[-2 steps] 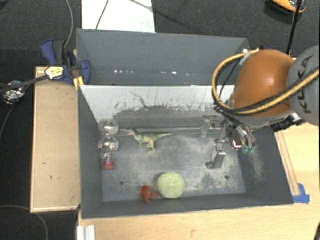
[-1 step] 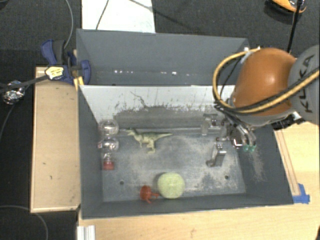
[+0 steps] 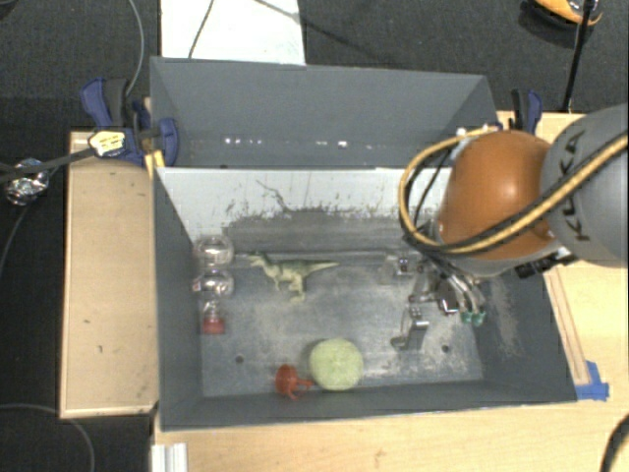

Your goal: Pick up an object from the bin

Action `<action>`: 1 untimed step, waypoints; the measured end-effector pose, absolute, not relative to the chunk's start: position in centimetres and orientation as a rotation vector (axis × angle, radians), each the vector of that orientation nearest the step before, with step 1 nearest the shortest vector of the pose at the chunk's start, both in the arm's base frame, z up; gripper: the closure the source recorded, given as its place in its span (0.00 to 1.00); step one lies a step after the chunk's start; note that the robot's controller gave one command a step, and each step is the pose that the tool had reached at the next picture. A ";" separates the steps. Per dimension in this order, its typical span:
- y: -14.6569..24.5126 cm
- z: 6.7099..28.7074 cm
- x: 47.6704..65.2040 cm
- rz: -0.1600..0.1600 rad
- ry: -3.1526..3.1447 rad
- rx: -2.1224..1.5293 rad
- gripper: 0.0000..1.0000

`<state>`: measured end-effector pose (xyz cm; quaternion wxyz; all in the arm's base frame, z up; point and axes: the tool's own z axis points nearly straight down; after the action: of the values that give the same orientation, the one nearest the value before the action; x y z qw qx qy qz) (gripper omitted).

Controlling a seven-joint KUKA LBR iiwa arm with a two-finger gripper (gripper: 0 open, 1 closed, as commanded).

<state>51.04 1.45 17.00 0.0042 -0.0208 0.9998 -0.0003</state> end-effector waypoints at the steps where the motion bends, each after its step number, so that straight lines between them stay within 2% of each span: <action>1: 5.9 12.4 49.0 0.000 3.130 -0.198 0.00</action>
Offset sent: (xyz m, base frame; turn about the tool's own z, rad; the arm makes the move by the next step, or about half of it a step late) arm -0.0163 0.0641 -0.0787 -0.2013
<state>48.98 5.89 12.44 0.0026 -0.0632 0.9980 -0.0001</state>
